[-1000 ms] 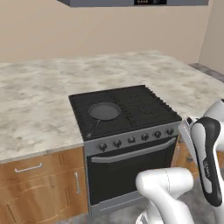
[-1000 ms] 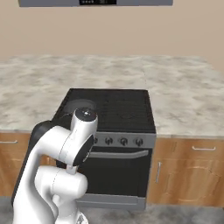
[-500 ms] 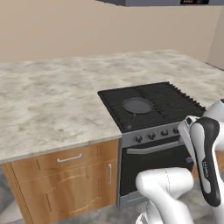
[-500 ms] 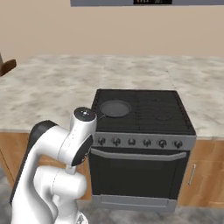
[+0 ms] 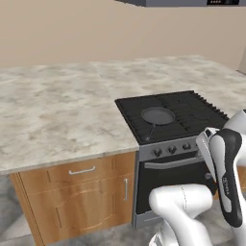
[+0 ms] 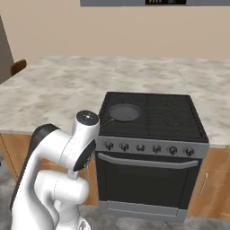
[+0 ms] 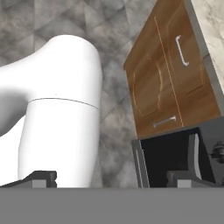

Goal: Move the pot and pan from the stove into the sink.

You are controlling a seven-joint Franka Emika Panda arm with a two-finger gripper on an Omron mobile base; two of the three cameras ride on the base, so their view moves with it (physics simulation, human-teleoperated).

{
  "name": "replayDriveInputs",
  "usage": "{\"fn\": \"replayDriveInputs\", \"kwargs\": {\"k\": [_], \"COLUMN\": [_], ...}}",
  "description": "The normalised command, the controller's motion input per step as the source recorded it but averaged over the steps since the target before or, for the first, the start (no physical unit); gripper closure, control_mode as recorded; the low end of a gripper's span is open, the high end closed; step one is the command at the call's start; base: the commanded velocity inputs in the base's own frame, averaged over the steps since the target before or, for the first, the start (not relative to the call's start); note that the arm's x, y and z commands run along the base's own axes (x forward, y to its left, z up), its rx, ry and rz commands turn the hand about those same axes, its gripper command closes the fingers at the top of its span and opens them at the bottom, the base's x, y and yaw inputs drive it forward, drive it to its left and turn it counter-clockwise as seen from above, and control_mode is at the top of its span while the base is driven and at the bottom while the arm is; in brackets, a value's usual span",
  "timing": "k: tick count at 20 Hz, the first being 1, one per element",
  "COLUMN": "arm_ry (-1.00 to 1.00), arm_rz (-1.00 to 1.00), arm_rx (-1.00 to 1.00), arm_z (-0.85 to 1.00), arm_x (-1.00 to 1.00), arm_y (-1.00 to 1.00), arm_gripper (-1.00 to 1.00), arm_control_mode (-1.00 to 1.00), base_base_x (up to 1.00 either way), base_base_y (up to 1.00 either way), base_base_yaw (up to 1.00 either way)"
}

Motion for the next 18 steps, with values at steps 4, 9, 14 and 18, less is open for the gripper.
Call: {"fn": "replayDriveInputs", "kwargs": {"k": [4, 9, 14, 18], "arm_ry": [0.00, 0.00, 0.00, 0.00], "arm_rz": [0.00, 0.00, 0.00, 0.00], "arm_rx": [0.00, 0.00, 0.00, 0.00], "arm_z": [0.00, 0.00, 0.00, 0.00], "arm_x": [0.00, 0.00, 0.00, 0.00], "arm_y": [0.00, 0.00, 0.00, 0.00], "arm_gripper": [-1.00, -1.00, -1.00, -1.00], "arm_control_mode": [1.00, 1.00, 1.00, 1.00], "base_base_x": [0.01, 0.13, 0.05, 0.80], "base_base_y": [-0.01, -0.60, -0.21, 0.00], "base_base_yaw": [0.01, 0.08, 0.02, 0.00]}}
